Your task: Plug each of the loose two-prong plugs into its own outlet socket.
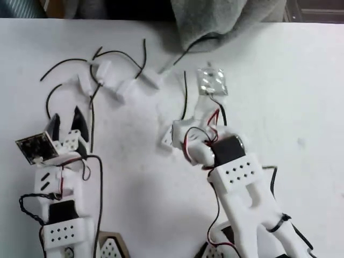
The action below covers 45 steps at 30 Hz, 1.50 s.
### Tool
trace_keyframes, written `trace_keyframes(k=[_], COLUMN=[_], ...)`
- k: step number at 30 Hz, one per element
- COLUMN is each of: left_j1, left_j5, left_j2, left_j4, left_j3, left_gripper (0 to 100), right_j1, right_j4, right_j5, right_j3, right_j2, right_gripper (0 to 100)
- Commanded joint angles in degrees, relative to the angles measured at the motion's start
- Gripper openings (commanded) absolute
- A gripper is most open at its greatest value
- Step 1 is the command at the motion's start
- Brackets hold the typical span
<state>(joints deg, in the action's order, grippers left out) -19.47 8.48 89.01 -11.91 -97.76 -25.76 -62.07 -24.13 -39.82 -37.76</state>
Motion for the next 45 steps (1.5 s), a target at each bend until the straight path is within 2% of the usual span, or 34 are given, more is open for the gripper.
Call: trace_keyframes(k=[1, 6, 15, 23, 28, 31, 34, 39, 45], left_j1=[-1.27, -1.27, -1.10, -1.10, -0.57, 4.00, 11.30, 24.13, 30.37], left_j5=[0.26, 0.26, 0.26, 0.26, 0.26, -0.26, -7.74, -18.20, -19.25], left_j2=[1.10, 1.01, 1.01, 1.01, 1.01, 1.01, 1.01, 1.01, 1.01], left_j4=[-0.09, -0.18, -0.09, 0.09, 0.18, 0.26, 0.26, 0.09, -0.09], left_j3=[0.35, 0.35, 0.35, 0.44, 0.44, 0.44, 0.44, 0.44, 0.44], left_gripper=[19, 19, 19, 19, 19, 20, 20, 19, 19], right_j1=[0.22, 0.31, 0.40, 1.10, 10.15, 13.85, 13.67, 8.22, 0.40], right_j4=[-0.31, 3.65, 18.51, 20.00, 16.40, 15.08, 15.25, 15.34, 15.34], right_j5=[-10.37, -16.00, -15.82, -10.46, -5.10, 1.67, 7.56, 16.62, 17.85], right_j3=[-1.14, -4.04, -11.87, -13.54, -9.67, -6.24, -4.22, -1.93, 2.20], right_j2=[-0.13, -0.40, 0.13, 0.22, 0.13, -0.40, -0.40, -0.48, -0.48], right_gripper=[1.9, 1.9, 1.9, 1.9, 1.9, 1.9, 1.9, 2.0, 1.9])
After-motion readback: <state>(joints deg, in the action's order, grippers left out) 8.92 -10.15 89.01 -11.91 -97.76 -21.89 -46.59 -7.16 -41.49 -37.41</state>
